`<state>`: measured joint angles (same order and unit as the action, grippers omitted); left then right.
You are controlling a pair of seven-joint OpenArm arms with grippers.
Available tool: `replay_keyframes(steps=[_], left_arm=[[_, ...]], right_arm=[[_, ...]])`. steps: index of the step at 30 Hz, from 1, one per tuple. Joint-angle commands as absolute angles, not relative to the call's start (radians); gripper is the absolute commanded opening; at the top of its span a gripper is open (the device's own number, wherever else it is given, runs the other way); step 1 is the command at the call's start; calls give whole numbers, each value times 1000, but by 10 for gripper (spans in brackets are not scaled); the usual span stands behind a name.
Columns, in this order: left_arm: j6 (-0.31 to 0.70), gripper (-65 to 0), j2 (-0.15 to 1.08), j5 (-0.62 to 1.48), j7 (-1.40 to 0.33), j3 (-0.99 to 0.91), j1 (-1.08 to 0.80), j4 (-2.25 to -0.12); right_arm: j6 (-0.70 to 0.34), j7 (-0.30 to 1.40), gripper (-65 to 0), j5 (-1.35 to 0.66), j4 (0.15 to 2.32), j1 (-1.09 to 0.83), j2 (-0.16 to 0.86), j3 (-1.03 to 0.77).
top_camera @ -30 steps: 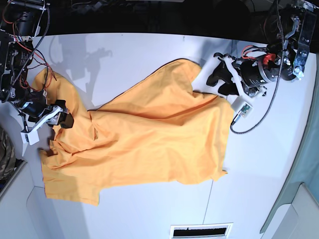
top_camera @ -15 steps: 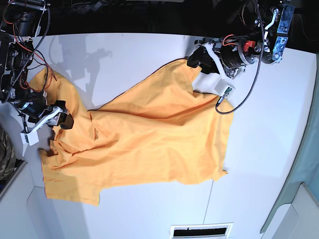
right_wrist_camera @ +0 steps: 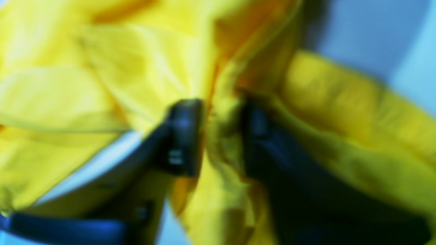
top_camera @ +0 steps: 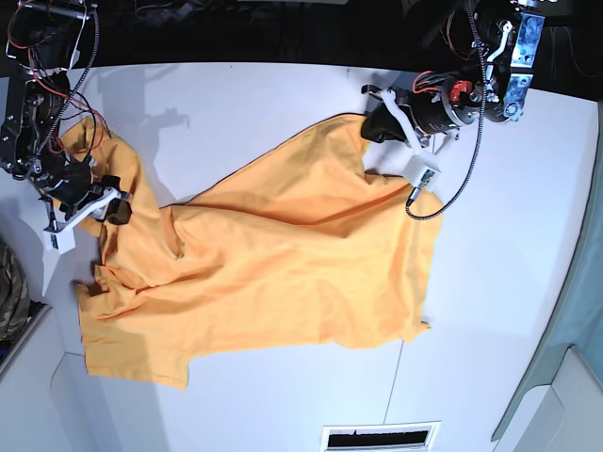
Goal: Layout the t-shirt on the table in an organized manner, then fold the t-shirt properly
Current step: 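Grasp the shirt edge with the left gripper while the right holds, then pull the shirt edge outward with the left gripper and release it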
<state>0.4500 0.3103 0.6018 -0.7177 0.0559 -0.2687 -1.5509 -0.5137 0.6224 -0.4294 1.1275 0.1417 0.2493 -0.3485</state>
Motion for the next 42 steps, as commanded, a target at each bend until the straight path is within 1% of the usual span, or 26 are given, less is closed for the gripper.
replay_keyframes(steps=[1, 2, 5, 10, 13, 16, 17, 18, 19, 21, 25, 28, 31, 32, 33, 37, 38, 41, 42], left_arm=[[450, -650, 345, 612, -712, 30, -270, -1584], [449, -650, 367, 618, -716, 10, -275, -1603], [450, -650, 430, 659, -738, -66, -300, -1665], [464, -650, 520, 725, -753, -173, -356, -1735], [520, -650, 553, 787, -770, -212, -394, -1749], [600, -650, 563, 890, -820, -230, -437, -1765], [635, -650, 563, 928, -840, -229, -455, -1777], [673, -650, 562, 970, -857, -229, -477, -1790], [698, -650, 562, 1015, -870, -229, -501, -1806], [698, -650, 562, 1066, -880, -229, -553, -1836], [698, -650, 562, 1069, -885, -230, -635, -1870], [698, -650, 562, 1069, -886, -229, -655, -1871], [698, -467, 563, 1074, -890, -239, -646, -1871], [698, -419, 563, 1084, -889, -252, -645, -1871], [698, -392, 562, 1103, -887, -275, -639, -1871], [698, -389, 562, 1143, -886, -412, -601, -1871], [698, -389, 563, 1150, -885, -445, -587, -1871], [698, -389, 563, 1136, -869, -491, -537, -1870], [698, -389, 563, 1114, -853, -490, -524, -1867]], right_arm=[[-521, 605, -596, -418, 1118, 157, 265, -353], [-521, 605, -650, -396, 1098, 157, 269, -353], [-520, 605, -650, -371, 1085, 146, 296, -353], [-520, 607, -650, -410, 1087, 146, 358, -355], [-520, 641, -650, -431, 1087, 146, 372, -357], [-520, 716, -458, -475, 1087, 141, 370, -359], [-520, 744, -421, -491, 1087, 136, 371, -361], [-520, 766, -407, -504, 1087, 130, 371, -362], [-521, 778, -408, -518, 1088, 119, 371, -363], [-521, 783, -408, -543, 1096, 92, 370, -367], [-522, 783, -408, -572, 1148, 29, 368, -403], [-532, 783, -408, -605, 1211, -14, 368, -451], [-532, 786, -408, -633, 1278, -37, 368, -500], [-532, 786, -408, -638, 1297, -37, 368, -515], [-532, 787, -408, -639, 1314, -36, 369, -530], [-533, 782, -407, -675, 1366, -36, 368, -582], [-543, 777, -390, -678, 1373, -32, 368, -590], [-546, 755, -283, -681, 1375, -6, 368, -602], [-546, 745, -260, -680, 1374, 7, 368, -602]])
